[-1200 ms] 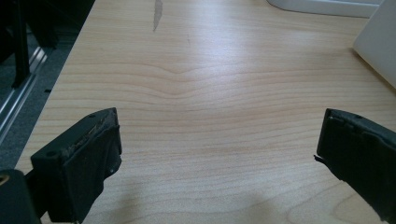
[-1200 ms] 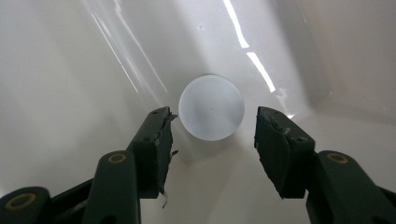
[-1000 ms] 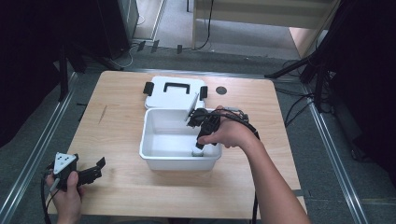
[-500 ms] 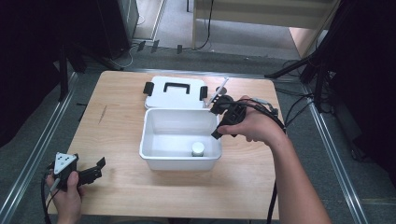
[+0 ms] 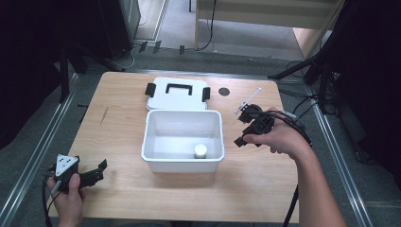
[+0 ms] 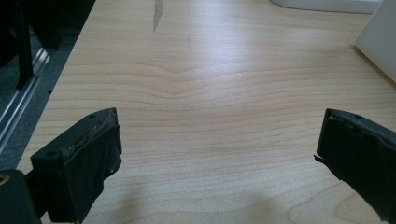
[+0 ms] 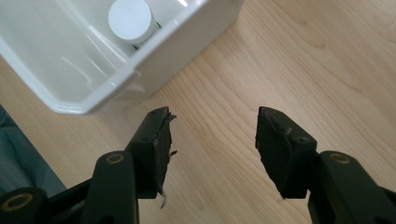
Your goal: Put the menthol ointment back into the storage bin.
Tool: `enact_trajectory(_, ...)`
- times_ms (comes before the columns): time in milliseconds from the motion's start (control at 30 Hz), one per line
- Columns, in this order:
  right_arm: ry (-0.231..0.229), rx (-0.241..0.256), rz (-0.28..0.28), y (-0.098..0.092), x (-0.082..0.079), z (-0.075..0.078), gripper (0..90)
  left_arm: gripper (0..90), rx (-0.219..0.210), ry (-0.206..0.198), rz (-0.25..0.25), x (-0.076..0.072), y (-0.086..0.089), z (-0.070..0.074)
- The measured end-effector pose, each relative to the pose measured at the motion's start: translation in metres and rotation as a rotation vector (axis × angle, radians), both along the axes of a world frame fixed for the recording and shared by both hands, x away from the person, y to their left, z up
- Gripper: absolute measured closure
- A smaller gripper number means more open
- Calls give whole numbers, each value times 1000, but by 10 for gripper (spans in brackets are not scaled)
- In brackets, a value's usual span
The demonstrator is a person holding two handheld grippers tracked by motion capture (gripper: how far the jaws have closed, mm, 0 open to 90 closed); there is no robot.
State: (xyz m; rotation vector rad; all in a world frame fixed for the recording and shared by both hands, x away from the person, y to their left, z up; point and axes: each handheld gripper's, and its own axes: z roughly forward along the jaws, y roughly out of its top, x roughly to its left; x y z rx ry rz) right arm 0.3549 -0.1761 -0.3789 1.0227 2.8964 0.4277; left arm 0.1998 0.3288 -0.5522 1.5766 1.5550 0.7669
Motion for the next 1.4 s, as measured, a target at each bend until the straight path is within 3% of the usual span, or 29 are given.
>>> enact_trajectory(267, -26, 56, -43, -24, -6, -27, 428, 7, -1, -2, 1, 0, 0, 0)
enact_trajectory(367, -104, 137, -60, -39, -14, -43, 361, 7, -1, -2, 1, 0, 0, 0)
enact_trajectory(400, -104, 137, -60, -39, -14, -43, 361, 7, -1, -2, 1, 0, 0, 0)
enact_trajectory(433, -161, 190, -84, -49, -20, -52, 322, 7, -2, -2, 1, 0, 0, 0)
enact_trajectory(533, -243, 245, -135, -64, -30, -66, 292, 7, -1, -2, 1, 0, 0, 0)
enact_trajectory(733, -344, 315, -234, -91, -49, -94, 157, 7, 3, -2, 0, 0, 0, 0)
enact_trajectory(867, -399, 371, -306, -107, -64, -111, 128, 7, 4, 0, 0, 0, 0, 0)
enact_trajectory(1267, -452, 469, -447, -159, -105, -150, 33, 7, 5, -5, 3, 0, -1, 0)
enact_trajectory(1400, -476, 471, -496, -172, -117, -159, 34, 7, 6, -3, 3, 0, -1, 0)
